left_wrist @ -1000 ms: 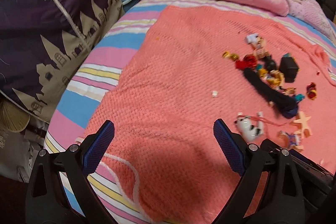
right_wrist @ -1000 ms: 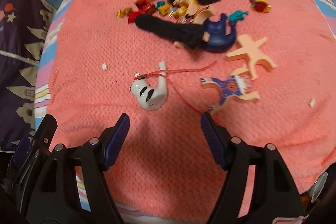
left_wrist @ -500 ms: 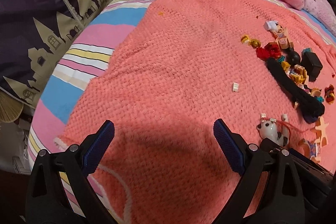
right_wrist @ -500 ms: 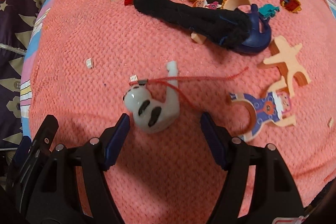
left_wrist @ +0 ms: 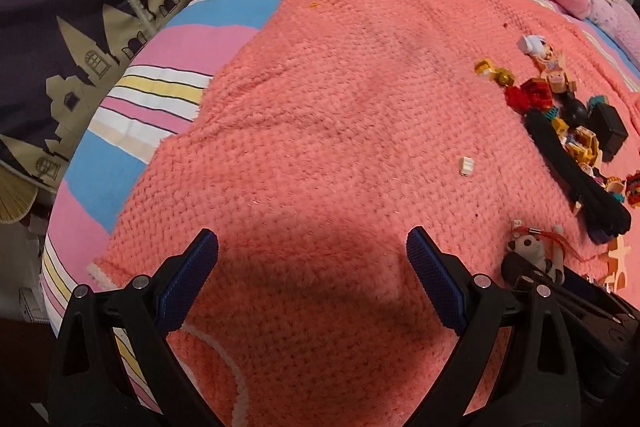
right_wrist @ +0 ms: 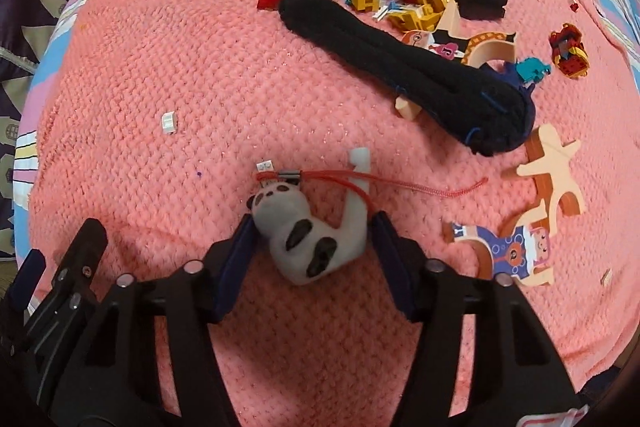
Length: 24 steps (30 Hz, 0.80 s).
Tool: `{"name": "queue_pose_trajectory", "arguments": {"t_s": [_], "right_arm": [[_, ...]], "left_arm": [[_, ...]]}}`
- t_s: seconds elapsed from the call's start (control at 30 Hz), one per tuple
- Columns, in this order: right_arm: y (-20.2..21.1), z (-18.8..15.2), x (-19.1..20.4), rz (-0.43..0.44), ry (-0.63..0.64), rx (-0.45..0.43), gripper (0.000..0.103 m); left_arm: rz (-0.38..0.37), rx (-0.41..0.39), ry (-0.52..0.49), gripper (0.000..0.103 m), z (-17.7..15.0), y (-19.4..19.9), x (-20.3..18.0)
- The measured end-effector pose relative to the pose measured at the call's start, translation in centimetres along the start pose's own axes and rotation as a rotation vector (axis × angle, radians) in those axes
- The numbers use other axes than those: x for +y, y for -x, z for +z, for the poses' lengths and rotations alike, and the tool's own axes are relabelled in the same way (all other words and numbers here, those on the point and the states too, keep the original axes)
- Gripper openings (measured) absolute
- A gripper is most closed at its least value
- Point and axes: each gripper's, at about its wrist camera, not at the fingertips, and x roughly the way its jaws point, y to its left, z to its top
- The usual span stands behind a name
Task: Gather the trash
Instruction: 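Return the right tool and grasp the white panda keychain, then carry the panda keychain to the wastebasket and open the right tool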
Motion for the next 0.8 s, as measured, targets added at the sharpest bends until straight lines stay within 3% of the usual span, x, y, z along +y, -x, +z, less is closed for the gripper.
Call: {"name": "queue_pose_trajectory", "arguments": {"t_s": [0.5,0.67,0.8], "right_arm": [[5.4,-4.4,-4.9,0.152,-0.184,-0.024,0.05],[9.5,-5.7,-8.4,0.147,-0.275,-0.119,0.05],[13.6,-8.0,-13.3,0.121,-0.389,-0.206,0.05]], "left_arm": [[-0.063,-0.069,-0.056,0.092,-1.3,6.5,-0.6],[-0.134,-0.134,-0.115,0.092,-1.5,10.5,-3.1],[-0.234,-0.196,-0.226,0.092,-2.3,14.7,-7.7]]}}
